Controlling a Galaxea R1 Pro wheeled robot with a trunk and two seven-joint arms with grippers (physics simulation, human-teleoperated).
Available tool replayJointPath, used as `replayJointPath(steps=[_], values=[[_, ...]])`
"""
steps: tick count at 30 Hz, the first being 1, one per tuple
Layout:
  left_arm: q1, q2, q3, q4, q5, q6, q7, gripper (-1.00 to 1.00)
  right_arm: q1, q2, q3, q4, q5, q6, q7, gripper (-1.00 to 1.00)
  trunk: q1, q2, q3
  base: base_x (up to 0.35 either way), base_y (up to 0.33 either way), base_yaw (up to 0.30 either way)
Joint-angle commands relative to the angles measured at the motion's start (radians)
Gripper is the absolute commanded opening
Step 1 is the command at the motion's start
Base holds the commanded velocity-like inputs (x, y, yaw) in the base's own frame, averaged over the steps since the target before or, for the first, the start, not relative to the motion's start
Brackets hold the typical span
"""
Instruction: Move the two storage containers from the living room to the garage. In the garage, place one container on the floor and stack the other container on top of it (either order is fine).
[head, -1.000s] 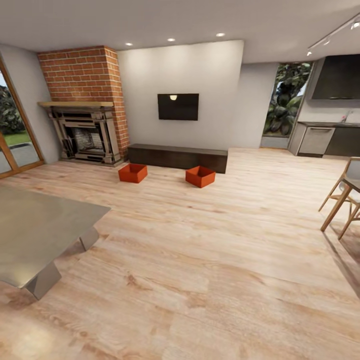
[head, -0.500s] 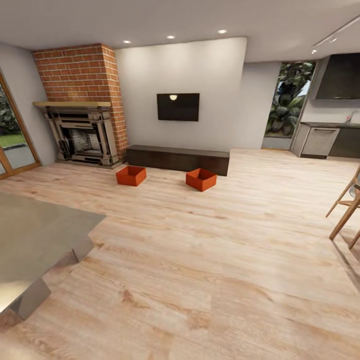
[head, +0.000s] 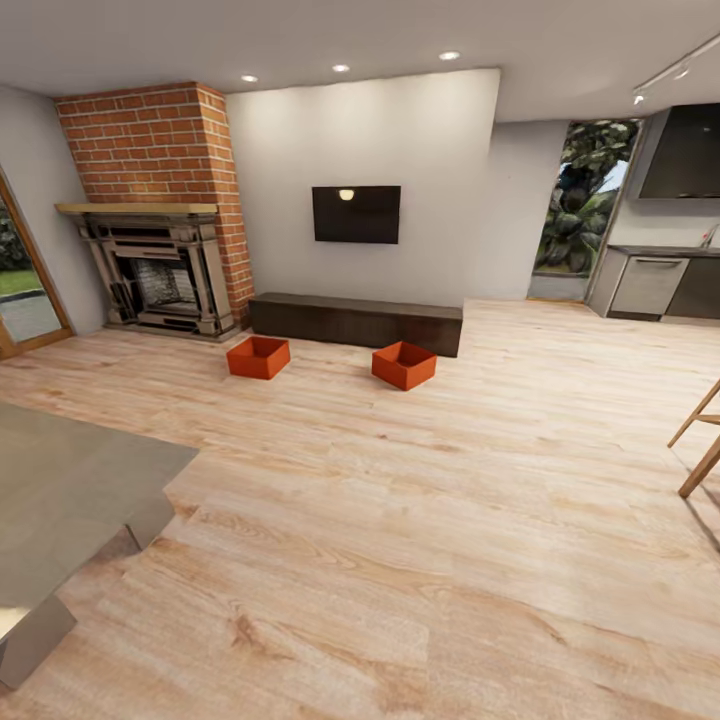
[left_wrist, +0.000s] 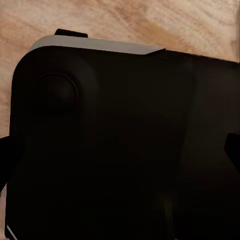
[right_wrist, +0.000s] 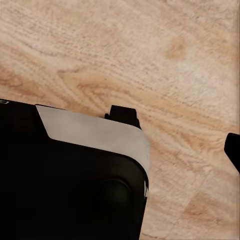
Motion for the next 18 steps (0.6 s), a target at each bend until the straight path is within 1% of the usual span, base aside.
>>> replayJointPath(steps=[1,18], values=[[0.0,0.0,0.001,0.001,0.007,-0.002,-0.002,1.0,-0.001,0.001,0.008,0.003,-0.008,-0.005,-0.001,1.0,0.001,0.0,-0.001,0.338,0.0,0.0],[0.0,0.0,0.001,0.001,0.007,-0.001,-0.002,1.0,-0.001,0.001,0.008,0.003,-0.008,-0.005,-0.001,1.0,0.001,0.0,-0.001,0.338,0.0,0.0]])
